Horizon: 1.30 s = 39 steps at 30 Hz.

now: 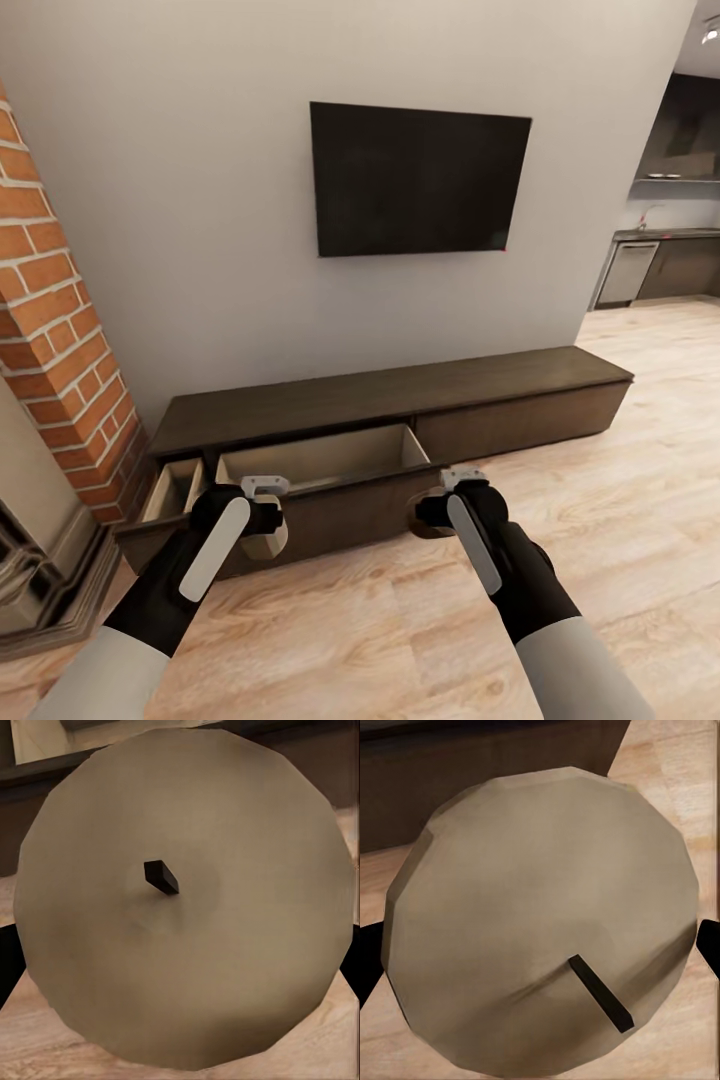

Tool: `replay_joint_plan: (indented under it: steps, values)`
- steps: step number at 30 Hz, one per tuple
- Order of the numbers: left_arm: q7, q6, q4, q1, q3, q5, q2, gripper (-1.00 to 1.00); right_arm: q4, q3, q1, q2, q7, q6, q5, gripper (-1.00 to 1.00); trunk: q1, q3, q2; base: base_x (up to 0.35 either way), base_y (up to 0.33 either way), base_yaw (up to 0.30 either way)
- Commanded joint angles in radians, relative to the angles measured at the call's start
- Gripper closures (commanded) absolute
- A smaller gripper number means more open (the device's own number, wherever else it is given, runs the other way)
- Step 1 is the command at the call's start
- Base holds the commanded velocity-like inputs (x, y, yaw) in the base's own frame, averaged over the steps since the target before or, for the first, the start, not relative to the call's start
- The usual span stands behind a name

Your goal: Place each of the two pumpkins and all three candles from the living room inside a cabinet in the living room (use any cabinet), then make sure every cabinet is closed, and position the cauldron so it is next to a table in the living room.

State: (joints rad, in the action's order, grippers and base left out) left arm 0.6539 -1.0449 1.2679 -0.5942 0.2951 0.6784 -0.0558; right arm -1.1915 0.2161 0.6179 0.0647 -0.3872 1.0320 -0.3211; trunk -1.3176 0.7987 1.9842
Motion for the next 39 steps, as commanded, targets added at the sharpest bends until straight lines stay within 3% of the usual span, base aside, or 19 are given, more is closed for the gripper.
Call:
replay_joint_plan:
  steps: [1, 9, 28, 39]
  values:
    - [0.010, -0.002, 0.001, -0.001, 0.002, 0.007, -0.001, 1.00, -0.001, 0.002, 0.001, 0.000, -0.010, 0.002, -0.010, 1.00, 0.000, 0.001, 0.000, 0.223, -0.179, 0.001]
    - [0.010, -0.002, 0.002, -0.001, 0.002, 0.009, -0.001, 1.00, 0.000, 0.008, 0.000, 0.001, -0.011, 0.002, -0.011, 1.00, 0.000, -0.003, 0.000, 0.227, -0.058, 0.070]
    - [0.010, -0.002, 0.004, -0.001, 0.002, 0.009, -0.001, 1.00, 0.001, 0.008, 0.000, 0.001, -0.011, 0.002, -0.010, 1.00, 0.000, -0.016, 0.000, 0.081, 0.035, 0.256]
    - [0.010, -0.002, 0.005, -0.001, 0.003, 0.006, -0.002, 1.00, 0.001, 0.008, 0.001, 0.000, -0.005, 0.002, -0.010, 1.00, 0.000, -0.020, 0.000, 0.219, -0.027, -0.019]
